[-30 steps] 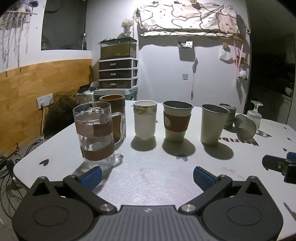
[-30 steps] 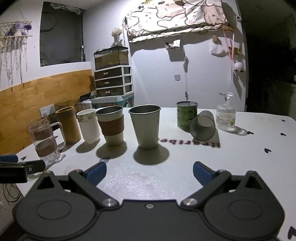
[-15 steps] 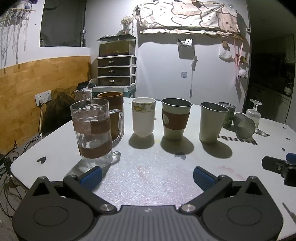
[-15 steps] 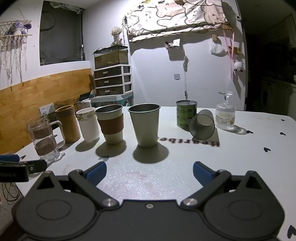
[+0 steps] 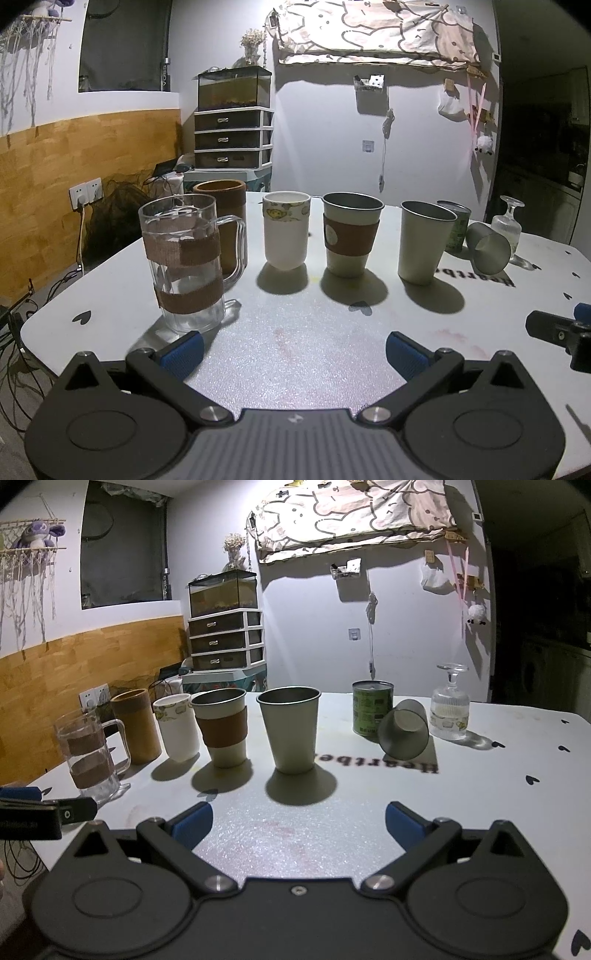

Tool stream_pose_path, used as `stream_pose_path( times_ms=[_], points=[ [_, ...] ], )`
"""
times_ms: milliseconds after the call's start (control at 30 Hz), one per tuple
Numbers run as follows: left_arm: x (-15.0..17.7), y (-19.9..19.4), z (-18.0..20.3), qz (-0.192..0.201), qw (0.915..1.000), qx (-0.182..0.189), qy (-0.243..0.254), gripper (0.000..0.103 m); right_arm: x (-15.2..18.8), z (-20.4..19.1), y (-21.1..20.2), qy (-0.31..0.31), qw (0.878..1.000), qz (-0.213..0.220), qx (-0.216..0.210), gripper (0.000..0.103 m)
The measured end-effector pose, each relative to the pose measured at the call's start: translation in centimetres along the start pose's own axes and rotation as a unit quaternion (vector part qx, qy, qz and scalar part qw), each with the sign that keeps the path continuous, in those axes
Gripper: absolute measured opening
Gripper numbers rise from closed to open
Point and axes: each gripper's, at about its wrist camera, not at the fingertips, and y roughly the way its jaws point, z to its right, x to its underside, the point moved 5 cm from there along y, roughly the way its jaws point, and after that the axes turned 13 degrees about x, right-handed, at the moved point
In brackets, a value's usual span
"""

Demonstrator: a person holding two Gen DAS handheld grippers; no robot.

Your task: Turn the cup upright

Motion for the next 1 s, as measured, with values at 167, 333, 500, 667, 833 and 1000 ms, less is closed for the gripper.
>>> stream_pose_path(
  times_ms=[167, 333, 500, 667, 833, 1000],
  points=[
    [0.00, 0.14, -0.08, -0.002, 1.0000, -0.001, 0.000, 0.103, 0.00, 0.00, 0.00, 0.000, 1.000, 0.000, 0.000, 0.101],
    [-0.09, 0.22, -0.14, -0.006, 1.0000, 0.002, -0.002, 0.103, 0.00, 0.02, 0.00, 0.000, 1.000, 0.000, 0.000, 0.101],
    [-0.07, 0.33, -0.02, -0.007, 1.0000, 0.003, -0.001, 0.103, 0.01, 0.08, -0.04, 0.000, 1.000, 0.000, 0.000, 0.101],
    [-0.05, 0.35, 0.07, -0.006, 1.0000, 0.003, -0.001, 0.103, 0.02, 0.07, -0.03, 0.000, 1.000, 0.000, 0.000, 0.101],
    [-0.04, 0.35, 0.06, -0.006, 1.0000, 0.003, -0.001, 0.103, 0.00, 0.16, -0.04, -0.001, 1.000, -0.002, 0.001, 0.101],
    [-0.03, 0.35, 0.08, -0.006, 1.0000, 0.004, -0.001, 0.103, -0.02, 0.37, -0.17, 0.000, 1.000, 0.000, 0.002, 0.101]
  ],
)
